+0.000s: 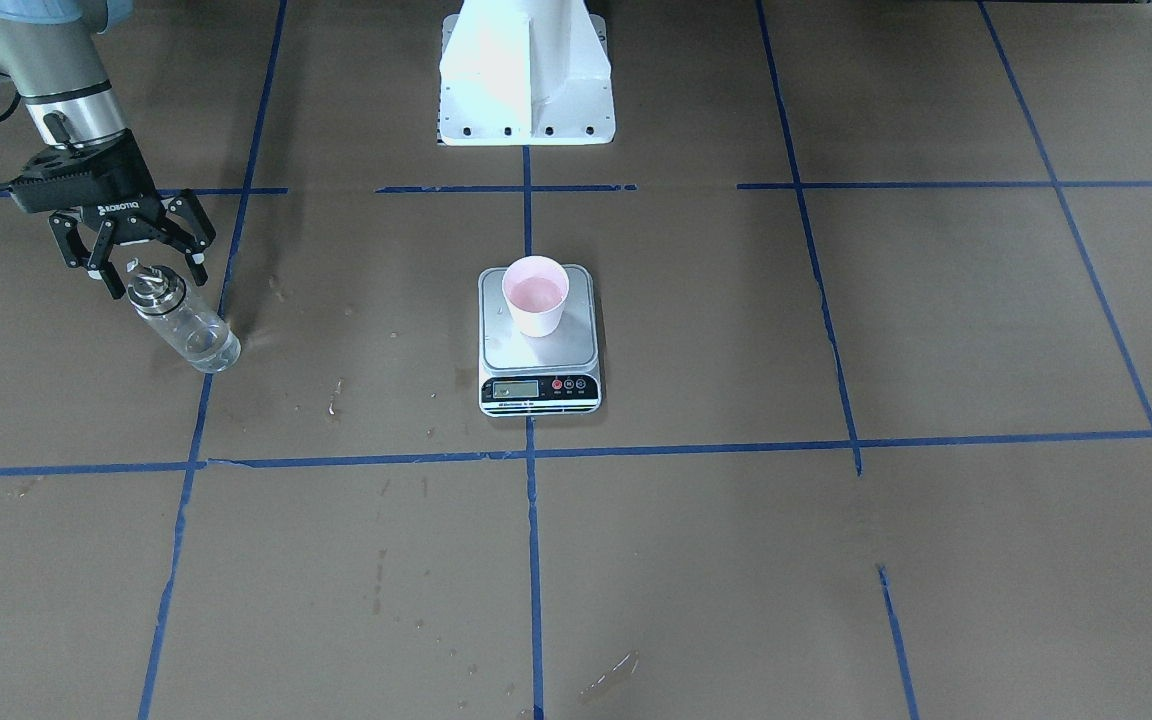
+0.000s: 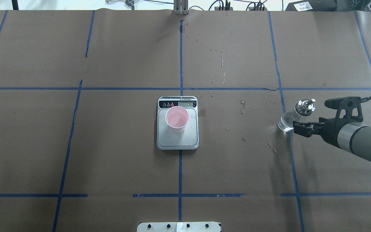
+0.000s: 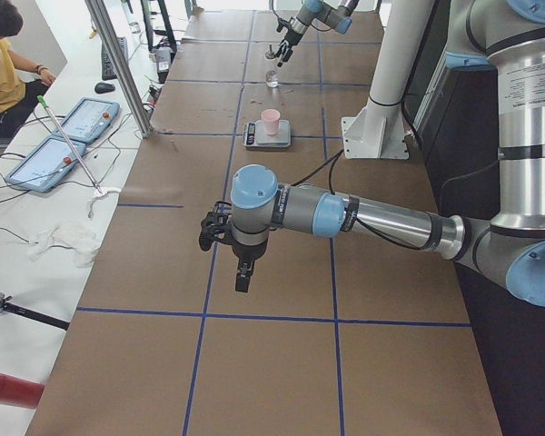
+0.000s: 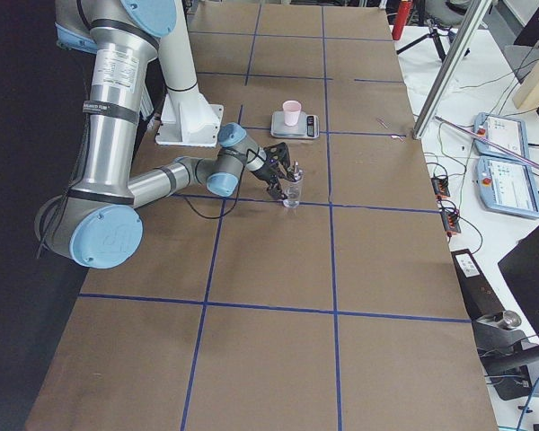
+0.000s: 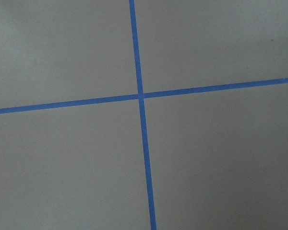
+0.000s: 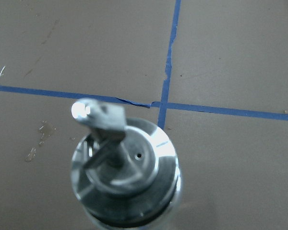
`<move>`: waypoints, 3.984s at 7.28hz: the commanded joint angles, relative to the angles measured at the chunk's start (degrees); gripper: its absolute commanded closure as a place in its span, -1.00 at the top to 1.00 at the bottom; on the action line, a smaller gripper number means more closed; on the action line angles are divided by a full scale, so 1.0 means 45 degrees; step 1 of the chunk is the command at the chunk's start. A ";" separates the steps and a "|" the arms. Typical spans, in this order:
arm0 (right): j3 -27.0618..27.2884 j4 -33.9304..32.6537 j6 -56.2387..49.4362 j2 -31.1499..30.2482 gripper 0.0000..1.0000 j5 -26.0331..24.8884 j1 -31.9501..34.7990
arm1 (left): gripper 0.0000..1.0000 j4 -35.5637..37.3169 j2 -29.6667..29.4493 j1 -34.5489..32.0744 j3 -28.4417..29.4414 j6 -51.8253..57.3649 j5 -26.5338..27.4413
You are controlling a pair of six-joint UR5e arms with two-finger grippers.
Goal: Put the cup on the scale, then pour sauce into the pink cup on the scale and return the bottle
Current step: 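Close the right gripper around the sauce bottle's neck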
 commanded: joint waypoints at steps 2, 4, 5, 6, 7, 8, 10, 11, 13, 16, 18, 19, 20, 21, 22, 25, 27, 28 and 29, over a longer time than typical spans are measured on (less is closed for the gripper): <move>-0.0710 0.0012 0.0004 0.0771 1.00 -0.0302 -0.0083 | 1.00 -0.0016 0.0000 0.0013 -0.0039 -0.0003 -0.0019; -0.0790 0.0012 0.0004 0.0773 1.00 -0.0343 -0.0083 | 1.00 -0.0016 0.0000 -0.0006 -0.0039 -0.0003 -0.0019; -0.0790 0.0031 0.0004 0.0793 1.00 -0.0382 -0.0102 | 1.00 0.0004 0.0000 0.0013 -0.0039 -0.0003 -0.0019; -0.0790 0.0032 0.0004 0.0793 1.00 -0.0614 -0.0160 | 1.00 -0.0016 0.0000 0.0013 -0.0039 -0.0003 -0.0019; -0.0810 0.0032 0.0004 0.0793 1.00 -0.0655 -0.0180 | 1.00 0.0004 0.0000 0.0013 -0.0039 -0.0003 0.0000; -0.0810 0.0032 0.0023 0.0793 1.00 -0.0868 -0.0297 | 1.00 0.0004 0.0000 0.0013 -0.0020 -0.0003 0.0000; -0.1140 0.0614 0.0043 0.0793 1.00 -0.2153 -0.0998 | 1.00 0.0004 0.0000 0.0013 0.0000 -0.0003 0.0000; -0.1161 0.0734 0.0178 0.0774 1.00 -0.2333 -0.1136 | 1.00 0.0004 0.0000 0.0013 0.0000 -0.0003 0.0000; -0.1375 0.0754 0.0180 0.0773 1.00 -0.3192 -0.1468 | 1.00 0.0004 0.0000 -0.0006 0.0000 -0.0003 0.0000; -0.1474 0.0793 0.0180 0.0793 1.00 -0.3681 -0.1528 | 1.00 0.0004 0.0000 0.0013 0.0000 -0.0003 0.0000; -0.1493 0.0774 0.0180 0.0909 1.00 -0.3838 -0.1528 | 1.00 0.0023 -0.0020 0.0013 -0.0019 -0.0003 0.0000; -0.1513 0.0774 0.0180 0.1026 1.00 -0.3858 -0.1528 | 1.00 0.0043 -0.0001 0.0013 -0.0058 -0.0003 0.0000; -0.1532 0.0774 0.0180 0.1047 1.00 -0.3878 -0.1528 | 1.00 0.0062 0.0000 0.0013 -0.0059 -0.0003 0.0000; -0.1533 0.0774 0.0180 0.1047 1.00 -0.3897 -0.1528 | 1.00 0.0062 0.0000 0.0013 -0.0059 -0.0003 0.0000; -0.1533 0.0793 0.0180 0.1047 1.00 -0.3917 -0.1509 | 1.00 0.0043 0.0000 0.0013 -0.0039 -0.0003 0.0000; -0.1552 0.0793 0.0160 0.1066 0.99 -0.4073 -0.1509 | 1.00 0.0043 -0.0020 0.0013 -0.0078 -0.0003 -0.0019; -0.1571 0.1045 0.0141 0.1066 0.78 -0.4288 -0.1509 | 1.00 0.0043 -0.0020 0.0013 -0.0098 -0.0003 -0.0019; -0.1688 0.1569 0.0160 0.1047 0.46 -0.4308 -0.1489 | 1.00 0.0062 -0.0020 0.0013 -0.0098 -0.0003 -0.0135; -0.1882 0.2039 0.0141 0.1027 -0.39 -0.4405 -0.1489 | 1.00 0.0062 -0.0020 0.0013 -0.0098 -0.0003 -0.0195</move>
